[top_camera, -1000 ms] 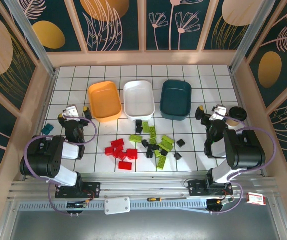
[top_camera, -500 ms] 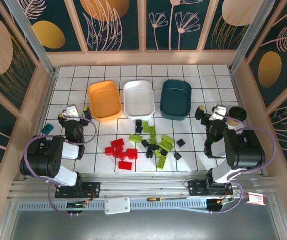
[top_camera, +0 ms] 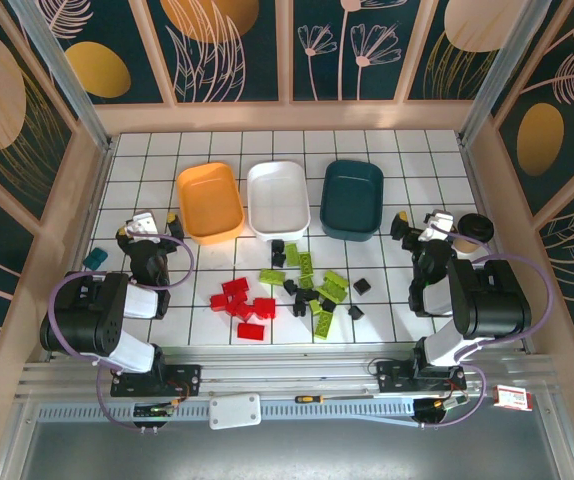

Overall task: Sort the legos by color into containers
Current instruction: Pick up the lego from the center of the table.

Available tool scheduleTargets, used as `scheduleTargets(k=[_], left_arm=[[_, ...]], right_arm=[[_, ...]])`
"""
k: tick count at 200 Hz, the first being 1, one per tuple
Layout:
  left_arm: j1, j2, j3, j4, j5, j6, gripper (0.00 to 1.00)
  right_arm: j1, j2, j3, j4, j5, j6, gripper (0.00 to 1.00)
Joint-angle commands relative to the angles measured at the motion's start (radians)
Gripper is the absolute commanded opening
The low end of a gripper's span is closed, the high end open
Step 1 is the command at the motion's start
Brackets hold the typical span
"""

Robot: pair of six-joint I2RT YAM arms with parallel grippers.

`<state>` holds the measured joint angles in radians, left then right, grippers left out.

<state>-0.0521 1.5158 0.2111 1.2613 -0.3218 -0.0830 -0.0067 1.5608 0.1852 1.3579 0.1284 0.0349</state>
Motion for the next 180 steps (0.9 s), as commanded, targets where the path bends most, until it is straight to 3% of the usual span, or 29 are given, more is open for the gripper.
scheduleTargets(k=[1,44,61,76,90,120,134,145,158,180], left_arm=[[0.006,0.006,0.009,0.046,0.009,-0.017,0.99],[0.005,-0.001,0.007,0.054,-0.013,-0.016,0.99],[0.003,-0.057,0.039,-0.051,-0.024,-0.015,0.99],[0.003,-0.131,0.115,-0.265,-0.059,-0.04,0.99],[0.003,-0.184,0.133,-0.308,-0.058,-0.036,0.99],[0.003,-0.338,0.153,-0.382,-0.052,-0.1,0.99],[0.003,-0.398,0.164,-0.389,-0.029,-0.149,0.99],[0.004,-0.43,0.182,-0.406,-0.056,-0.235,0.99],[0.003,-0.471,0.216,-0.505,-0.145,-0.434,0.99],[0.003,-0.545,0.325,-0.983,-0.316,-0.917,0.99]], right_arm=[[0.003,0.011,0.011,0.028,-0.011,-0.008,0.99],[-0.024,0.003,0.006,0.027,-0.033,0.021,0.99],[-0.024,-0.029,0.008,-0.01,-0.01,0.03,0.99],[-0.021,-0.04,0.011,-0.017,-0.016,0.019,0.99],[-0.017,-0.056,0.007,-0.021,0.001,0.019,0.99],[-0.019,-0.153,0.081,-0.243,0.073,0.047,0.99],[-0.012,-0.19,0.165,-0.442,0.189,0.102,0.99],[-0.004,-0.206,0.224,-0.585,0.303,0.167,0.99],[0.007,-0.211,0.294,-0.722,0.42,0.273,0.99],[-0.001,-0.222,0.374,-0.891,0.354,0.463,0.99]])
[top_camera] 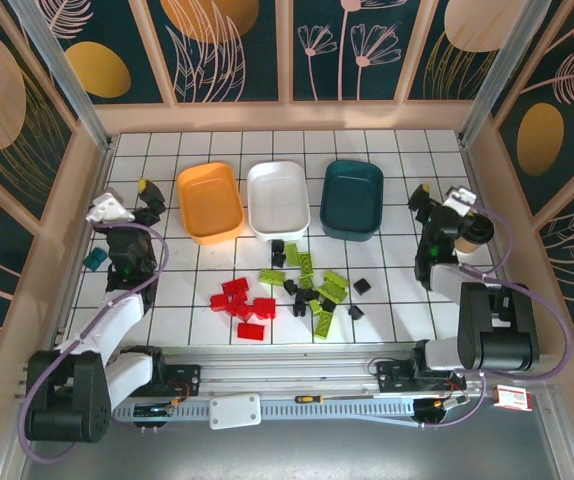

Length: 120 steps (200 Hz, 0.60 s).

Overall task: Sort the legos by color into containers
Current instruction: Pick up the lego from the center of the table.

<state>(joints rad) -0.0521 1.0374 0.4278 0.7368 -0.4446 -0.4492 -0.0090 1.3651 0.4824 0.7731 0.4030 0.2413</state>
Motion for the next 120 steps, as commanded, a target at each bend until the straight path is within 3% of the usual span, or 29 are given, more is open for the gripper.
scheduleTargets(k=[1,8,19,25,40,53,62,75,97,120], left_arm=[[0.003,-0.069,0.112,-0.474,-0.197,-0.568,0.99],[0.003,-0.089,0.116,-0.524,-0.203,-0.633,0.99],[0.003,-0.125,0.085,-0.461,-0.127,-0.578,0.99],[0.003,-0.144,0.068,-0.423,-0.072,-0.556,0.99],[0.003,-0.178,0.042,-0.397,0.025,-0.556,0.99],[0.003,-0.187,0.041,-0.404,0.1,-0.572,0.99],[0.003,-0.185,0.058,-0.444,0.148,-0.591,0.99],[0.004,-0.184,0.083,-0.498,0.208,-0.618,0.99],[0.003,-0.208,0.073,-0.471,0.385,-0.585,0.99],[-0.006,-0.216,0.11,-0.6,0.538,-0.524,0.99]], right_arm=[[0.0,-0.027,0.081,-0.319,0.074,0.272,0.99],[-0.006,-0.03,0.113,-0.429,0.06,0.38,0.99],[-0.03,-0.034,0.15,-0.569,-0.016,0.493,0.99],[-0.064,-0.031,0.14,-0.529,-0.167,0.434,0.99],[-0.095,-0.028,0.096,-0.434,-0.334,0.442,0.9],[-0.094,-0.043,0.055,-0.398,-0.354,0.497,0.9],[-0.092,-0.056,0.046,-0.389,-0.382,0.491,0.97],[-0.066,-0.079,0.063,-0.435,-0.437,0.457,0.97],[0.056,-0.154,0.097,-0.575,-0.365,0.372,0.97],[0.211,-0.264,0.069,-0.647,-0.324,0.321,0.97]])
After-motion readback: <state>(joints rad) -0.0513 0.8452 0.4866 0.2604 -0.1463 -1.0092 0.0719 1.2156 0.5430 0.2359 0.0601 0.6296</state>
